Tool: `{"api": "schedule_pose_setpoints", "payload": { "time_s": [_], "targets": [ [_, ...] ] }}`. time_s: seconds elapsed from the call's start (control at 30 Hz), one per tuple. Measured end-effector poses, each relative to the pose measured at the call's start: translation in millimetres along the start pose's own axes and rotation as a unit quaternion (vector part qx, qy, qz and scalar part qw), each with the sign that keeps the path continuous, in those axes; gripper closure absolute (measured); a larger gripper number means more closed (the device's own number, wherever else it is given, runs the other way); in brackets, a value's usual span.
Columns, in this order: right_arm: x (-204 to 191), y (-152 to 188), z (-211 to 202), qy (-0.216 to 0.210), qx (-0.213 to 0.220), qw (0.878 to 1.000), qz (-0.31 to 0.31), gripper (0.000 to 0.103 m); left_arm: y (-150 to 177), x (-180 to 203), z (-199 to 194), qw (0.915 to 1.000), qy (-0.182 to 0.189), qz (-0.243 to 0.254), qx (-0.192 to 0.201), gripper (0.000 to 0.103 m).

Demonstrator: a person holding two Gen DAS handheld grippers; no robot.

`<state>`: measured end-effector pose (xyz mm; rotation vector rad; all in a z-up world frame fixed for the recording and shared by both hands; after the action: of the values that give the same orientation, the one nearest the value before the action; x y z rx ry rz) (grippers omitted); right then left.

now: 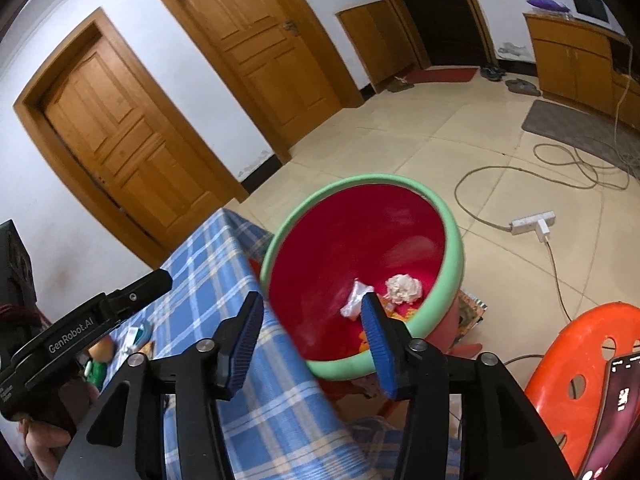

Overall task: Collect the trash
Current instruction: 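Move both tools back over the table toward the medicine box and green toy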

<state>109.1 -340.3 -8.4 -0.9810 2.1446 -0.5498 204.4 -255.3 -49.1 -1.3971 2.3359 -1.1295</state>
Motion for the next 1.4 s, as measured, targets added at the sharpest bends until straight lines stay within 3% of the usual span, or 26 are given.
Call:
{"api": "schedule_pose_setpoints", "payload": {
  "time_s": [0.47, 0.9, 1.17, 1.3, 1.4],
  "targets": [
    [-54.7, 24.4, -3.2, -0.015, -0.015, 0.999, -0.049, 0.042, 3.7, -103.5, -51.0, 0.9959, -0.079, -0.037, 0.025, 0.049],
    [-73.1, 42.2, 10.5, -0.007, -0.038, 0.997, -0.069, 0.040, 29.5, -213.3, -51.2, 0.9850, -0.161, -0.061, -0.011, 0.044],
    [-74.3, 50.4, 24.4, 0.004, -0.055, 0.996, -0.071, 0.040, 49.1, -243.5, -30.8, 0.9825, -0.164, -0.077, -0.044, 0.044],
    [-73.7, 54.6, 30.9, 0.007, -0.064, 0.995, -0.070, 0.040, 57.4, -244.0, -19.2, 0.9829, -0.159, -0.074, -0.056, 0.036],
    [-74.1, 56.3, 33.6, 0.010, -0.067, 0.995, -0.071, 0.040, 61.2, -245.3, -11.1, 0.9825, -0.161, -0.068, -0.065, 0.036]
  ]
}}
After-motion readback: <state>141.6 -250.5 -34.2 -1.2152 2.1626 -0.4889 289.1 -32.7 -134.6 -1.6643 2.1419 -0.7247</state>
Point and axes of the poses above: each gripper's, at about its wrist camera, not at the fingertips, and z roughly the way its jaws point, x to its right, y to its underside, the point moved 9 cm from there along z, roughly the way its jaws point, and after that the axes turned 1 degree about z, right-handed, at the moved point
